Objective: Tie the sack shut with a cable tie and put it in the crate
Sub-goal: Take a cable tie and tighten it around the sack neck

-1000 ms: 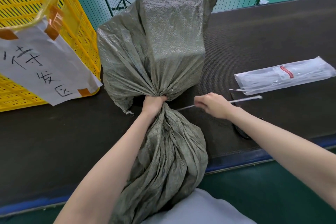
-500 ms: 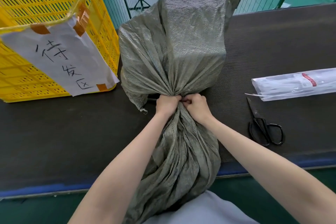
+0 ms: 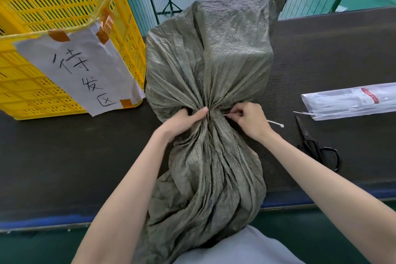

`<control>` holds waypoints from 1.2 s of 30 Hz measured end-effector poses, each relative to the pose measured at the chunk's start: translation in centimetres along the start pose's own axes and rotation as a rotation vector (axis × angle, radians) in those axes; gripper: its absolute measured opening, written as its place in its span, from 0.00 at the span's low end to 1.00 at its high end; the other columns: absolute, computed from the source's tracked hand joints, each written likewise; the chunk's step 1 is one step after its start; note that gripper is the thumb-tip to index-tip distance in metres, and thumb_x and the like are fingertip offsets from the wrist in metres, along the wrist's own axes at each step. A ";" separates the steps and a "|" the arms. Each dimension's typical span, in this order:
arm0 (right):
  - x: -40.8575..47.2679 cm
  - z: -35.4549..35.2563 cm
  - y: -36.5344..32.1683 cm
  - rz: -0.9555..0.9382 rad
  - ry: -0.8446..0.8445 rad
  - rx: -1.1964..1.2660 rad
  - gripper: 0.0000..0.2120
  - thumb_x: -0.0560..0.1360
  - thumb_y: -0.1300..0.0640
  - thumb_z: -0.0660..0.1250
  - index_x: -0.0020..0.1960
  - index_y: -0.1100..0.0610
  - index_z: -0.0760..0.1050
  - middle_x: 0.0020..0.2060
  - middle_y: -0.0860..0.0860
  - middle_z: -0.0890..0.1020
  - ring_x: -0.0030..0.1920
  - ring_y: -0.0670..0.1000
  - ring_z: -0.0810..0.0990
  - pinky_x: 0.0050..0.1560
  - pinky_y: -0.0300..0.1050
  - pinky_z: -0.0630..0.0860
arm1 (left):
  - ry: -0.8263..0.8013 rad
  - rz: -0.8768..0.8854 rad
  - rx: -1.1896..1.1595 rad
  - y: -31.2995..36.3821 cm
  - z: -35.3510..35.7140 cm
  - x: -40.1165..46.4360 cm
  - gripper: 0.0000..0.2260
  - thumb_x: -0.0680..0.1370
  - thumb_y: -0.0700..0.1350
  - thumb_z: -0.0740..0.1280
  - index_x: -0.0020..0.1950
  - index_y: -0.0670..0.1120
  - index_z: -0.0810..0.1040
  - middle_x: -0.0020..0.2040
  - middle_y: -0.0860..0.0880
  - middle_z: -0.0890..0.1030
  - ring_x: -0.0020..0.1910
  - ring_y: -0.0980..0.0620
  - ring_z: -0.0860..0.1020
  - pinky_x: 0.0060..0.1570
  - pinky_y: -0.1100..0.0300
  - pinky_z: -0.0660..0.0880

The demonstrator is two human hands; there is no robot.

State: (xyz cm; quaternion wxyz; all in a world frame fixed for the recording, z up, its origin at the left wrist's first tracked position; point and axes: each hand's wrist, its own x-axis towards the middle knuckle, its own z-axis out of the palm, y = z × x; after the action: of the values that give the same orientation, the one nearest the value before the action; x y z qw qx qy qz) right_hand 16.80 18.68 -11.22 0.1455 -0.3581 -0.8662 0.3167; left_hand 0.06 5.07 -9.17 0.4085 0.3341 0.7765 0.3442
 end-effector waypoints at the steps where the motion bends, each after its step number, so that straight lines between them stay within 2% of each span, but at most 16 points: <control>1: 0.0 0.0 -0.2 0.005 0.003 -0.012 0.07 0.71 0.54 0.72 0.42 0.58 0.81 0.33 0.54 0.79 0.42 0.58 0.79 0.40 0.46 0.70 | 0.004 -0.021 -0.013 -0.1 -0.7 -0.3 0.30 0.77 0.61 0.63 0.72 0.44 0.69 0.66 0.54 0.72 0.67 0.56 0.69 0.66 0.64 0.63; 3: -0.1 0.1 -0.9 0.009 0.004 -0.060 0.09 0.72 0.51 0.71 0.41 0.57 0.79 0.34 0.53 0.77 0.43 0.61 0.78 0.42 0.49 0.72 | 0.031 -0.044 -0.026 -0.1 -2.0 -0.9 0.25 0.80 0.58 0.60 0.69 0.42 0.72 0.61 0.50 0.76 0.64 0.54 0.73 0.64 0.59 0.68; 5: -0.1 0.2 -1.7 0.013 0.001 -0.149 0.10 0.73 0.51 0.69 0.44 0.58 0.79 0.41 0.58 0.80 0.48 0.62 0.78 0.44 0.51 0.73 | 0.056 -0.026 0.036 -0.4 -3.3 -1.1 0.14 0.82 0.51 0.59 0.59 0.43 0.78 0.50 0.49 0.77 0.48 0.55 0.77 0.48 0.61 0.73; 7: -0.1 0.4 -2.7 0.027 -0.010 -0.232 0.10 0.75 0.52 0.67 0.48 0.59 0.78 0.48 0.62 0.80 0.51 0.65 0.77 0.46 0.53 0.72 | 0.150 -0.008 0.154 -0.9 -4.5 -0.9 0.07 0.81 0.44 0.62 0.48 0.46 0.80 0.47 0.45 0.79 0.46 0.50 0.76 0.42 0.60 0.70; 10: 0.1 0.9 -3.7 0.035 -0.030 -0.301 0.11 0.76 0.53 0.63 0.51 0.60 0.76 0.51 0.64 0.79 0.53 0.67 0.77 0.46 0.54 0.72 | 0.344 -0.065 0.193 -2.2 -5.2 -0.3 0.05 0.77 0.43 0.67 0.44 0.45 0.82 0.48 0.42 0.82 0.49 0.46 0.77 0.44 0.60 0.68; 15: 0.2 0.3 -4.3 0.044 -0.052 -0.348 0.10 0.76 0.55 0.63 0.51 0.61 0.76 0.52 0.65 0.78 0.54 0.67 0.76 0.47 0.54 0.72 | 0.487 -0.155 -0.053 -3.2 -5.9 -1.0 0.09 0.72 0.48 0.75 0.39 0.42 0.82 0.46 0.45 0.82 0.51 0.48 0.78 0.47 0.58 0.68; 20: 0.4 -1.8 -4.3 0.019 -0.031 -0.430 0.09 0.74 0.56 0.65 0.50 0.59 0.78 0.52 0.62 0.80 0.54 0.65 0.77 0.51 0.53 0.70 | 0.604 -0.166 -0.246 -3.6 -7.0 -1.6 0.10 0.68 0.45 0.78 0.33 0.46 0.78 0.38 0.50 0.79 0.45 0.53 0.75 0.46 0.59 0.68; 24: 0.5 -3.0 -4.0 0.076 0.006 -0.467 0.08 0.74 0.58 0.64 0.50 0.58 0.79 0.51 0.62 0.80 0.53 0.65 0.77 0.54 0.54 0.69 | 0.676 -0.149 -0.367 -3.5 -7.3 -1.5 0.12 0.66 0.43 0.79 0.33 0.45 0.76 0.36 0.47 0.81 0.41 0.49 0.80 0.39 0.62 0.74; 27: 0.6 -3.1 -3.4 0.167 -0.005 -0.218 0.08 0.71 0.62 0.63 0.45 0.55 0.80 0.49 0.62 0.80 0.50 0.65 0.77 0.53 0.53 0.76 | 0.743 -0.068 -0.416 -2.7 -6.9 -1.5 0.13 0.67 0.37 0.77 0.42 0.43 0.73 0.39 0.46 0.79 0.37 0.50 0.81 0.31 0.67 0.76; 28: 0.7 -3.1 -3.2 0.190 -0.003 -0.083 0.08 0.70 0.63 0.64 0.42 0.54 0.80 0.44 0.60 0.81 0.46 0.62 0.80 0.49 0.50 0.78 | 0.768 -0.029 -0.447 -2.3 -6.8 -1.6 0.17 0.67 0.35 0.76 0.47 0.43 0.71 0.42 0.47 0.77 0.35 0.52 0.80 0.31 0.67 0.76; 30: 0.7 -3.2 -3.3 0.240 0.003 0.224 0.07 0.69 0.66 0.68 0.37 0.55 0.79 0.34 0.56 0.82 0.32 0.51 0.81 0.34 0.39 0.78 | 0.789 0.053 -0.530 -2.0 -6.9 -1.6 0.25 0.67 0.34 0.76 0.54 0.45 0.65 0.47 0.44 0.77 0.37 0.50 0.81 0.37 0.64 0.80; 31: 0.6 -3.3 -3.5 0.254 0.013 0.354 0.08 0.69 0.67 0.69 0.36 0.56 0.78 0.31 0.55 0.81 0.27 0.47 0.79 0.29 0.37 0.76 | 0.783 0.088 -0.567 -1.9 -7.0 -1.5 0.26 0.67 0.33 0.76 0.55 0.46 0.63 0.48 0.41 0.78 0.39 0.48 0.82 0.40 0.61 0.81; 33: 0.5 -3.2 -3.8 0.259 0.033 0.566 0.08 0.69 0.69 0.70 0.36 0.58 0.78 0.31 0.56 0.81 0.26 0.46 0.77 0.28 0.36 0.74 | 0.762 0.153 -0.627 -1.5 -6.8 -1.5 0.24 0.69 0.32 0.74 0.52 0.47 0.63 0.44 0.40 0.81 0.38 0.46 0.82 0.43 0.58 0.81; 36: 0.3 -3.0 -4.3 0.216 0.073 0.754 0.06 0.71 0.68 0.69 0.38 0.60 0.78 0.32 0.57 0.81 0.27 0.47 0.78 0.31 0.36 0.76 | 0.751 0.260 -0.611 -0.3 -6.1 -1.3 0.15 0.73 0.32 0.71 0.46 0.48 0.70 0.32 0.50 0.81 0.33 0.52 0.82 0.41 0.58 0.80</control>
State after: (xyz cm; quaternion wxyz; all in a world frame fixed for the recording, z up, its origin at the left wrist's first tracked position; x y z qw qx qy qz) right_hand 15.73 17.93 -6.12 0.2636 -0.3798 -0.6406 0.6131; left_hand -4.69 2.23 -6.26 0.1339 0.1462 0.6855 0.7005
